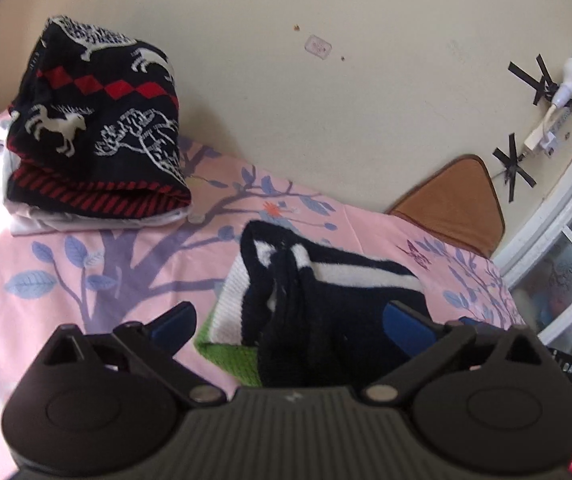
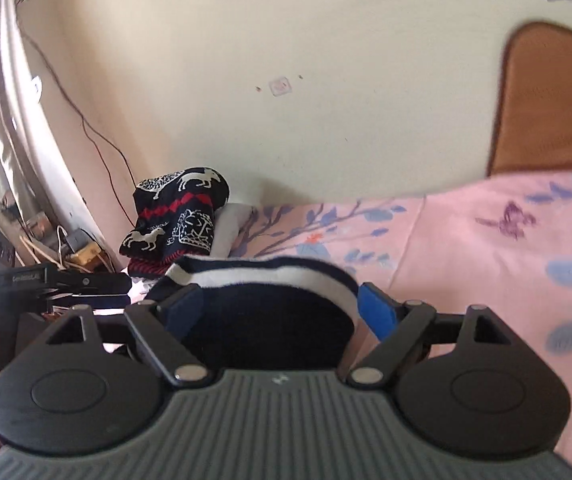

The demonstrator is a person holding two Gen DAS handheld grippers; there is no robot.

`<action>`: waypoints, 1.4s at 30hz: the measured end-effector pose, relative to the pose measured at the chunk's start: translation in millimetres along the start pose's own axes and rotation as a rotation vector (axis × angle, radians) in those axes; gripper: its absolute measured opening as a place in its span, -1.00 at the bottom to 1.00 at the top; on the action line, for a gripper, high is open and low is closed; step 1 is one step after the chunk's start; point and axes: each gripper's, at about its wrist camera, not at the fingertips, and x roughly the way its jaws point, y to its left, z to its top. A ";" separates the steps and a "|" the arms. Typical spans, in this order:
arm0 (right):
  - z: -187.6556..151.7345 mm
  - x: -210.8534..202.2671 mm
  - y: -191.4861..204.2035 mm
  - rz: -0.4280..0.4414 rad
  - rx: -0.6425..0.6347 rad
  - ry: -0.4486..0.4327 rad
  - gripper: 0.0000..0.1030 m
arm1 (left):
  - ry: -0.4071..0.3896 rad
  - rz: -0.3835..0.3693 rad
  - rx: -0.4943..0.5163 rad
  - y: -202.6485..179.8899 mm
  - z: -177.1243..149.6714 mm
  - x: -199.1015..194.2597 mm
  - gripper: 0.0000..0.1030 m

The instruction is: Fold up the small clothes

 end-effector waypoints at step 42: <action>158.7 352.3 145.3 0.258 -0.017 0.258 -0.05 | -0.151 0.327 -0.386 192.2 200.9 32.1 0.19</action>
